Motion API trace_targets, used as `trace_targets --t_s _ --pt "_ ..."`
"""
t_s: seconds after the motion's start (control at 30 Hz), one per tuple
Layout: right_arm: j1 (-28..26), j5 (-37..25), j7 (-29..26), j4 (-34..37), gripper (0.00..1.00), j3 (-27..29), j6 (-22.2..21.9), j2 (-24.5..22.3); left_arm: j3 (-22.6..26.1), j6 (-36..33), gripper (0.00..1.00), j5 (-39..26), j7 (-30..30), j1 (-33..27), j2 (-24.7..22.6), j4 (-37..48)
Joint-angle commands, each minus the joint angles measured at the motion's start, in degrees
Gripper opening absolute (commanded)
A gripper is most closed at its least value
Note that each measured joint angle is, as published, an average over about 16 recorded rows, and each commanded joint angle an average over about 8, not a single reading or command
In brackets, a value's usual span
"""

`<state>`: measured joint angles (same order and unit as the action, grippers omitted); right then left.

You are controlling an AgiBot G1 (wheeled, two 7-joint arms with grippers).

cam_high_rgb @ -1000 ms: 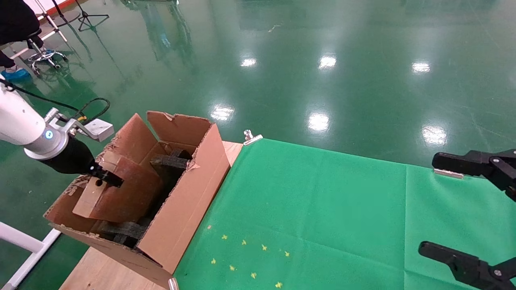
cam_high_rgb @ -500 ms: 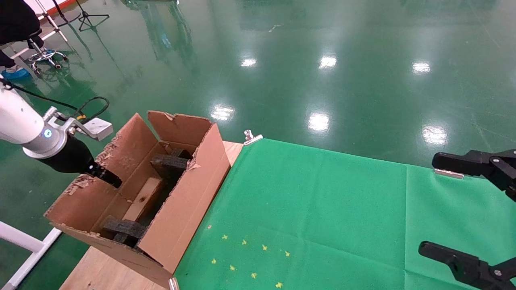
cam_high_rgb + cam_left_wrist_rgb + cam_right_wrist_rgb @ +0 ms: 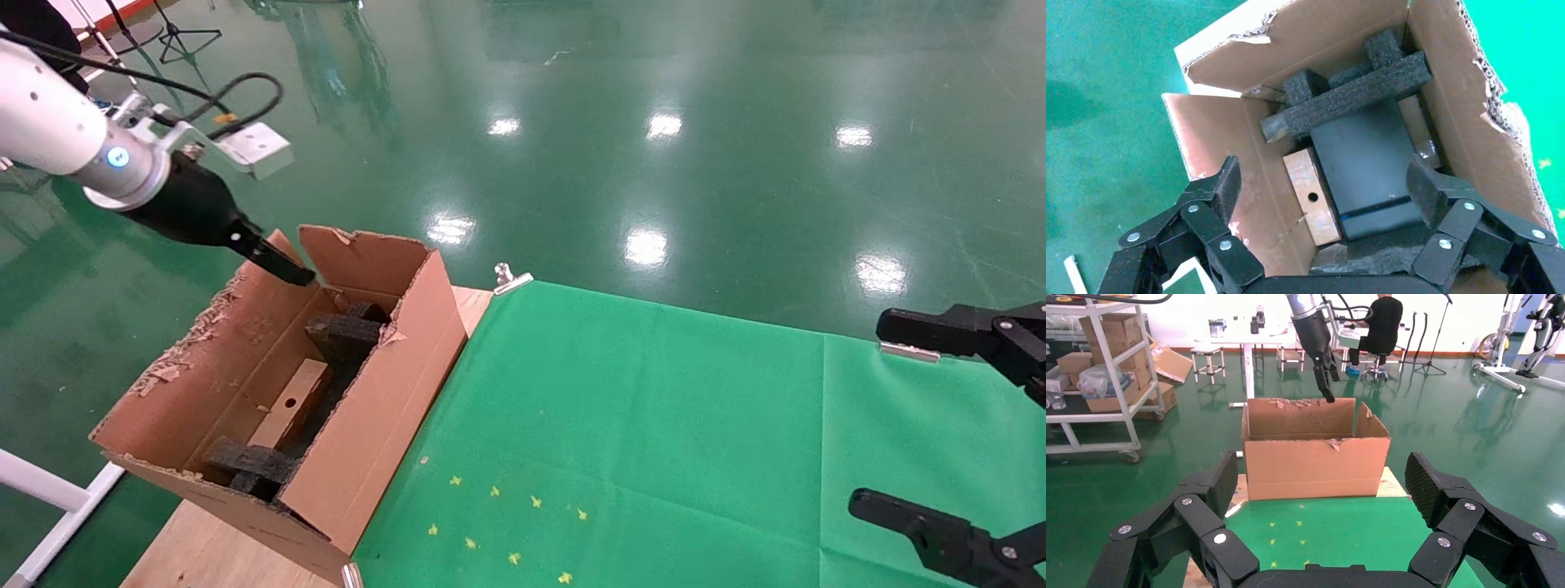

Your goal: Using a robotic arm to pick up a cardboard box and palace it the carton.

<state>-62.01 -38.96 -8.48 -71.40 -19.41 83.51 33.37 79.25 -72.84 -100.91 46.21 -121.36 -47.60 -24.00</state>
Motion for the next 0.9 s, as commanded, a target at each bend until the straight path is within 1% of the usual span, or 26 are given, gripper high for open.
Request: trace_targets --t_s 0.03,0.27,0.4,0.53,0.9 --pt "0.0 0.0 0.0 0.0 1.0 0.0 0.0 0.0 -0.1 -0.9 1.0 0.2 0.2 -0.7 0.3 -2.8" --pt "0.0 0.0 0.0 0.0 1.0 0.0 0.0 0.0 -0.2 -0.8 1.0 0.3 0.1 -0.4 0.5 -2.2" --pt "0.0 0.0 0.0 0.0 1.0 0.0 0.0 0.0 -1.5 -0.8 1.0 1.5 -0.7 0.9 0.6 -2.7" --pt "0.0 0.0 0.0 0.0 1.0 0.0 0.0 0.0 -4.6 -1.5 1.0 4.4 -2.4 3.9 1.2 -5.2" --pt "0.0 0.0 0.0 0.0 1.0 0.0 0.0 0.0 -15.6 -3.6 1.0 14.6 -8.6 14.4 3.4 -13.6"
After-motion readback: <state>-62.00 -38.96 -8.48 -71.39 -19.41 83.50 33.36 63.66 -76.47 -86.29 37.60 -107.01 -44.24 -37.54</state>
